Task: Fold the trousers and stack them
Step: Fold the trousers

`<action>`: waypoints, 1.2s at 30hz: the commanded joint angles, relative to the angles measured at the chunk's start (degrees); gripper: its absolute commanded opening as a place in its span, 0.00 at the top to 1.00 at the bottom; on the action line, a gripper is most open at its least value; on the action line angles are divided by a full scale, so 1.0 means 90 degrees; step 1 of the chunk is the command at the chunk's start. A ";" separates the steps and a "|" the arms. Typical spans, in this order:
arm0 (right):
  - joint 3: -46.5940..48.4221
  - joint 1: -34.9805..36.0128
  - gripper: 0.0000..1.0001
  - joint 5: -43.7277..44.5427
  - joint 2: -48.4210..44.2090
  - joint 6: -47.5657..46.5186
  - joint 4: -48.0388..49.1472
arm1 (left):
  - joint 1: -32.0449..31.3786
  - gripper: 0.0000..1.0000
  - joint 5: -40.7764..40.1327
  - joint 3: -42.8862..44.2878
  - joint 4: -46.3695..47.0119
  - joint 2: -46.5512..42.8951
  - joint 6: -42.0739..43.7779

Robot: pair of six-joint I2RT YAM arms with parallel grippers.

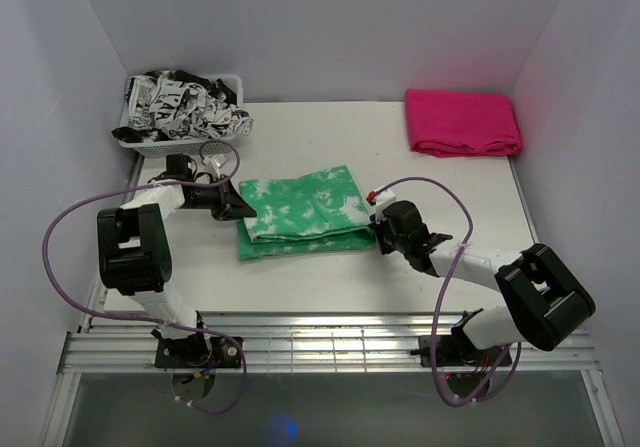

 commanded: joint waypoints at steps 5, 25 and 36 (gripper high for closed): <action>0.0192 -0.0028 0.92 0.0430 -0.0033 0.0109 -0.0113 | 0.0244 1.00 -0.0438 0.0543 -0.0960 0.0090 0.0949; 0.2697 -0.0302 0.25 -0.3298 -0.1243 -0.1257 -0.3685 | 0.0947 0.39 0.0127 0.0326 -0.0970 -0.1167 0.2149; 0.5845 -0.0556 0.13 -0.5897 0.2355 -0.0906 -0.4838 | 0.0039 0.31 0.0265 -0.0648 -0.0209 -0.1473 0.1429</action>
